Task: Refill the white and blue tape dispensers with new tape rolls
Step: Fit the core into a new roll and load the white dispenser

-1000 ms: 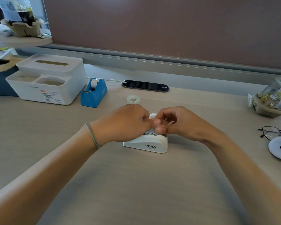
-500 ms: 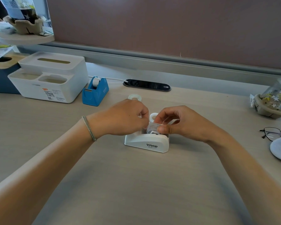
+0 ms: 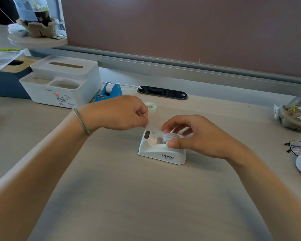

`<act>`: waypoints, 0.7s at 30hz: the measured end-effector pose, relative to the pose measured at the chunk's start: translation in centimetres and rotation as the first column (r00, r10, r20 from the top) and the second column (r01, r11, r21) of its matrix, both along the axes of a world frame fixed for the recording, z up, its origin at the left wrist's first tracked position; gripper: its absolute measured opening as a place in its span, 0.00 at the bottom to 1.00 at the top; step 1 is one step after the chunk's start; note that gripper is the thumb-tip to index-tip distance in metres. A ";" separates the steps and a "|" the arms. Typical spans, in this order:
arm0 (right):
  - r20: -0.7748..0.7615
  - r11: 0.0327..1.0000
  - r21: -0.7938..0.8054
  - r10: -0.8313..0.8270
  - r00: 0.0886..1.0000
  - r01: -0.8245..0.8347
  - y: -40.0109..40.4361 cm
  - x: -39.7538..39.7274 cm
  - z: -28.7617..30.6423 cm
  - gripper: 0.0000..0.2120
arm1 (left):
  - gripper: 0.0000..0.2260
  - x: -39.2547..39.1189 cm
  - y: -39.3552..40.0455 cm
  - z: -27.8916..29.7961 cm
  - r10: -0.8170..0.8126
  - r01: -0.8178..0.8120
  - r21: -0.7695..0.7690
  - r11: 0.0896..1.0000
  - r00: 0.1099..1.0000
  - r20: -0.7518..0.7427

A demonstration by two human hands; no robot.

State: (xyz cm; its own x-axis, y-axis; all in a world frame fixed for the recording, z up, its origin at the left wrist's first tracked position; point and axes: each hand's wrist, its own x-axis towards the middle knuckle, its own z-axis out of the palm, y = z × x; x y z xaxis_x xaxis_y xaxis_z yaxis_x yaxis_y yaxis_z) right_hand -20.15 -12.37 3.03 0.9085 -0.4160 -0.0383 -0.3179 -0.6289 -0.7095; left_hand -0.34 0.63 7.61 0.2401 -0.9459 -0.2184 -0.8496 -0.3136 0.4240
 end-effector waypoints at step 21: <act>-0.024 1.000 -0.007 -0.021 0.999 0.021 0.6 0.0 0.4 0.19 | 0.05 1.5 -0.5 -1.8 -0.056 0.064 0.164 0.984 0.997 -0.053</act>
